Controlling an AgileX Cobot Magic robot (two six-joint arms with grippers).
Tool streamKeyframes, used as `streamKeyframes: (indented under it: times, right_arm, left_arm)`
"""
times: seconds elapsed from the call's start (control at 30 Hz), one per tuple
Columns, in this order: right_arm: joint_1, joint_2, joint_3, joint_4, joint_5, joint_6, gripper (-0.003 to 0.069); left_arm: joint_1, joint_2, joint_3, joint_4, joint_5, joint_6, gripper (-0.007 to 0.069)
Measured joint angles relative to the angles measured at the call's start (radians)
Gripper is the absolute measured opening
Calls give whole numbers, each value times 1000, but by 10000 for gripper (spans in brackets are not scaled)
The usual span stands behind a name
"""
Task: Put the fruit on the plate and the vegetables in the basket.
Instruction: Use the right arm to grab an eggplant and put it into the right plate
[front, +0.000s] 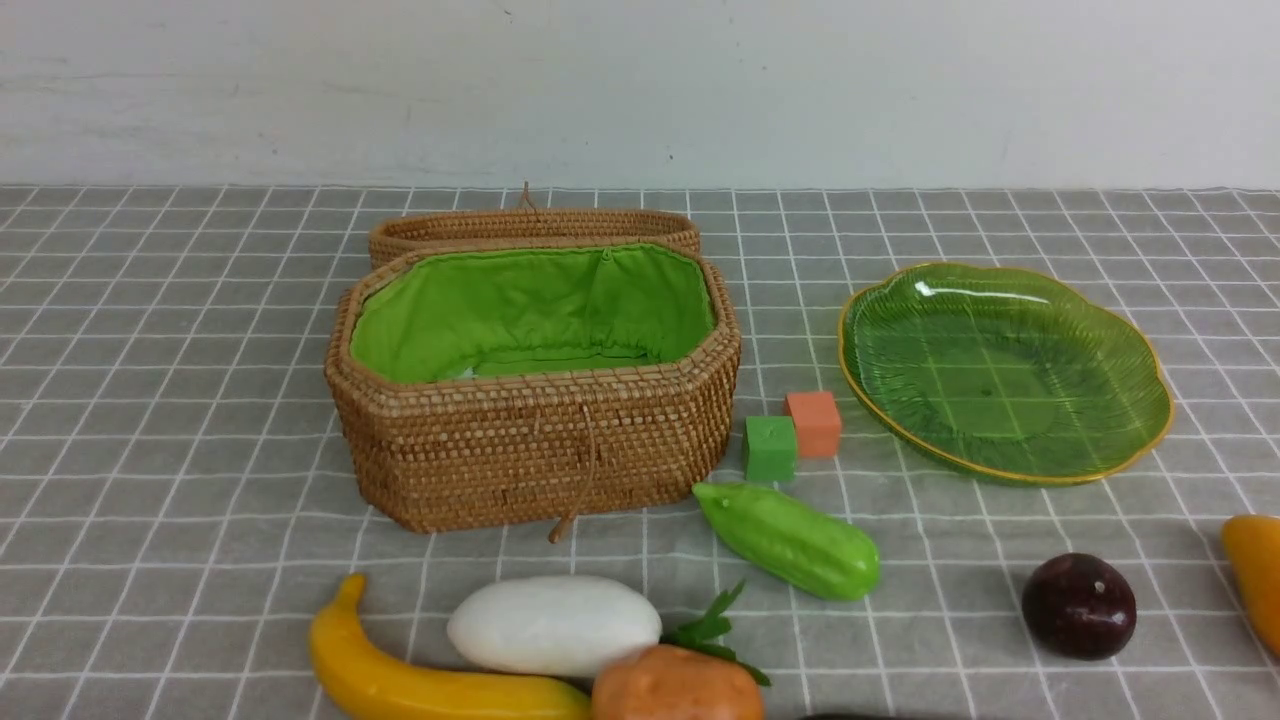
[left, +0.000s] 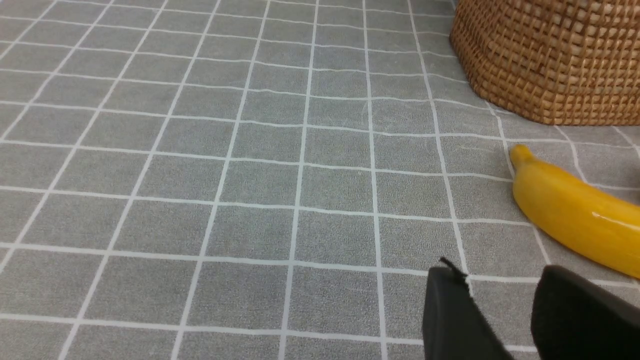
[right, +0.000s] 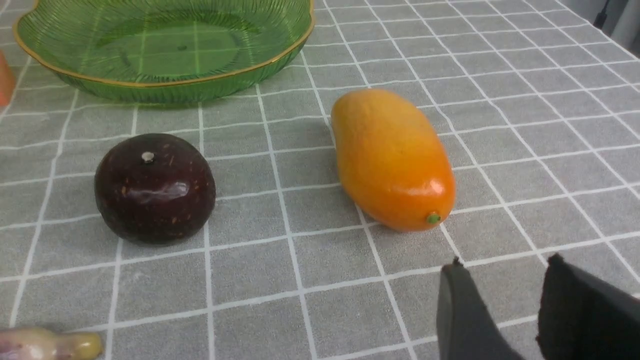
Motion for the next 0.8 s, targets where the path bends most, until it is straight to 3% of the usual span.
streamKeyframes:
  times: [0.23,0.43,0.53,0.57,0.63,0.8]
  right_arm:
    - [0,0,0,-6,-289,0,241]
    - [0,0,0,-20,-704,18,241]
    - [0,0,-11,0,-870,101,241]
    - [0,0,-14,3,-870,111,241]
    - [0,5,-112,31,-852,260,241]
    - [0,125,-410,4,-583,412,241]
  left_arm:
    - [0,0,0,0,0,0,239]
    - [0,0,0,0,0,0,239]
    - [0,0,0,0,0,0,239]
    - [0,0,0,0,0,0,239]
    - [0,0,0,0,0,0,239]
    - [0,0,0,0,0,0,239]
